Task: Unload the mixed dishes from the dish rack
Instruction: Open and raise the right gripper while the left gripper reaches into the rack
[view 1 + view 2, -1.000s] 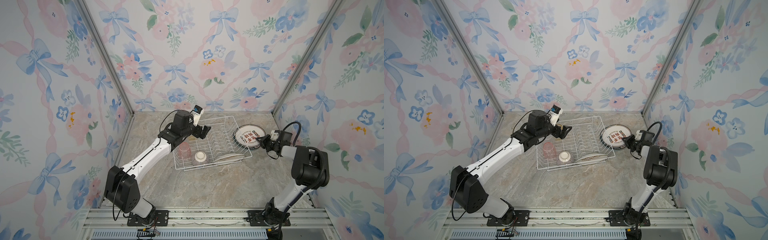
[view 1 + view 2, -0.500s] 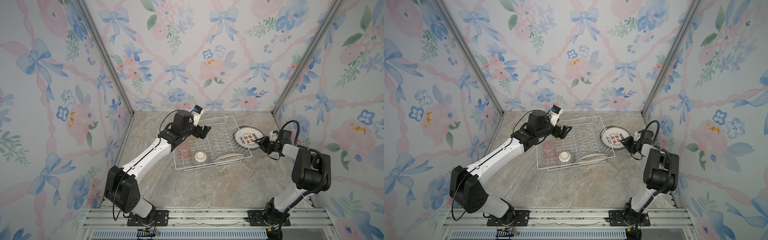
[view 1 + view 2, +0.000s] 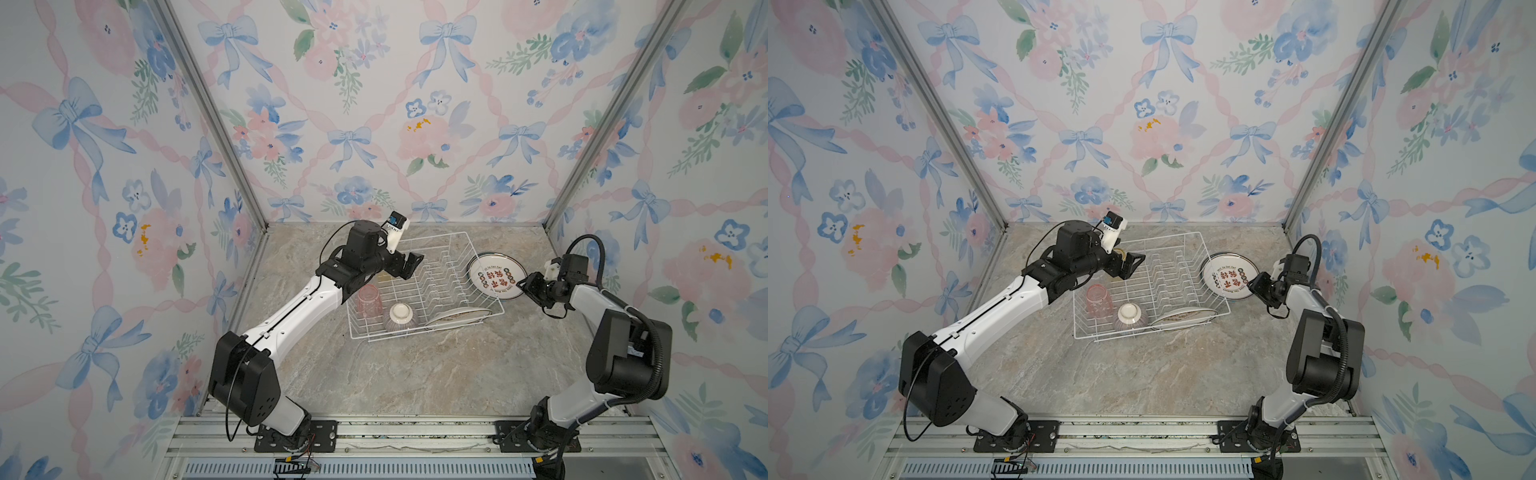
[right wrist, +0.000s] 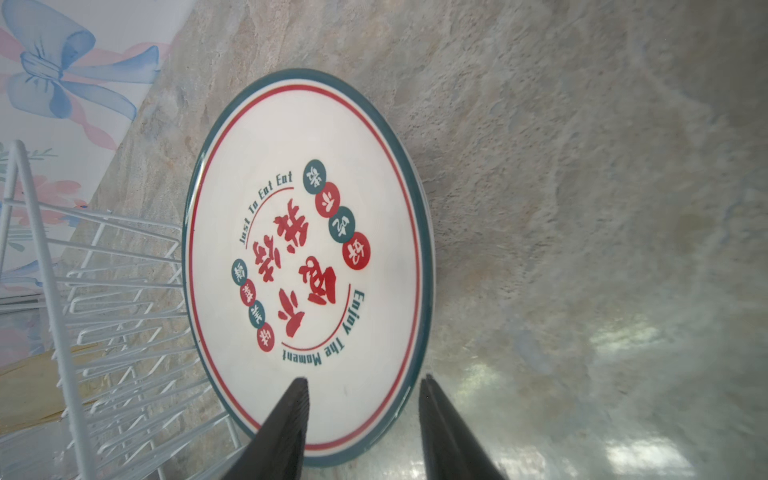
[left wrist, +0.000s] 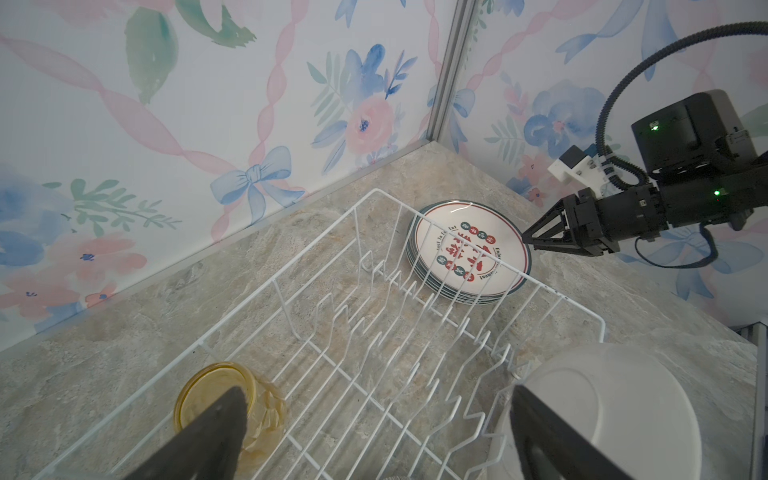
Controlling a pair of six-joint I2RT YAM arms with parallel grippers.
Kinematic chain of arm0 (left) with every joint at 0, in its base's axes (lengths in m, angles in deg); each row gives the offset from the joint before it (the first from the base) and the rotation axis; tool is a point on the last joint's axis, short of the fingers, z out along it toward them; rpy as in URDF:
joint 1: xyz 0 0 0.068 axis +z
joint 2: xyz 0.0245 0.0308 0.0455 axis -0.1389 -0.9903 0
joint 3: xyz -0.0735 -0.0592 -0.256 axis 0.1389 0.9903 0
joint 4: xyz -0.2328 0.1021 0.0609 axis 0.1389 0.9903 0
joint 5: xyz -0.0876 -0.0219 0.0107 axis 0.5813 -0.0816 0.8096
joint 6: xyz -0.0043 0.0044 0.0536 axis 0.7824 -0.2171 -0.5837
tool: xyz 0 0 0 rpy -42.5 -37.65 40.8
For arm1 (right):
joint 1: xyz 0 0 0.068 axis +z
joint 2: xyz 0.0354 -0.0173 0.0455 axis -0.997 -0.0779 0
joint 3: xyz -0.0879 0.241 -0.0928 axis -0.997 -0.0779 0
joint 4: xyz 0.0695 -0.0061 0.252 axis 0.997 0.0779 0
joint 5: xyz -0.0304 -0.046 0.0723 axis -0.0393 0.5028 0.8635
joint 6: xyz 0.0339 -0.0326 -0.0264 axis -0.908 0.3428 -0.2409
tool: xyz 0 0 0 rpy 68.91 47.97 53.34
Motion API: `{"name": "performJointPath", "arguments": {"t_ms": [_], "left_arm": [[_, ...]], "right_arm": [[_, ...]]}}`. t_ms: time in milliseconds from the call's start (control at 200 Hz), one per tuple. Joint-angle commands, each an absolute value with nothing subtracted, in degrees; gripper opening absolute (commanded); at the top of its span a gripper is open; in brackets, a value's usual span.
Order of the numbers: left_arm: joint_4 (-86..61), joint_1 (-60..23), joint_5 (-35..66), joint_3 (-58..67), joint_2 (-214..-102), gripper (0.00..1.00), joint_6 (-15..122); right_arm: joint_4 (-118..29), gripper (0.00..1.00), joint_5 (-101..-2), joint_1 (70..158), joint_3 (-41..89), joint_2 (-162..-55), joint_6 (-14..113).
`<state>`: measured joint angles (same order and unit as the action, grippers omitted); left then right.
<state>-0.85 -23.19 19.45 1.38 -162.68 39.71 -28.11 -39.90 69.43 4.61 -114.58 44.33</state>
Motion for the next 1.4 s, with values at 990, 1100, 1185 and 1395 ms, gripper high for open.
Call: {"name": "performJointPath", "arguments": {"t_ms": [990,1100,1185,1395], "left_arm": [[1.22,-50.48,-1.46,11.97,-160.12,0.64,13.98],[2.89,-52.31,-6.0,9.72,-163.71,0.57,12.83],[3.64,-53.52,-8.45,8.42,-166.4,0.56,12.61],[3.56,-53.71,-11.13,5.56,-170.39,0.23,14.65]], "right_arm": [[-25.93,0.47,-41.69,69.32,3.39,-101.98,46.14],[-25.91,0.47,-41.71,69.28,3.39,-101.27,46.12],[-26.06,0.47,-41.61,69.16,3.3,-101.01,45.98],[-26.79,0.47,-41.34,69.12,2.52,-100.39,45.88]]}}
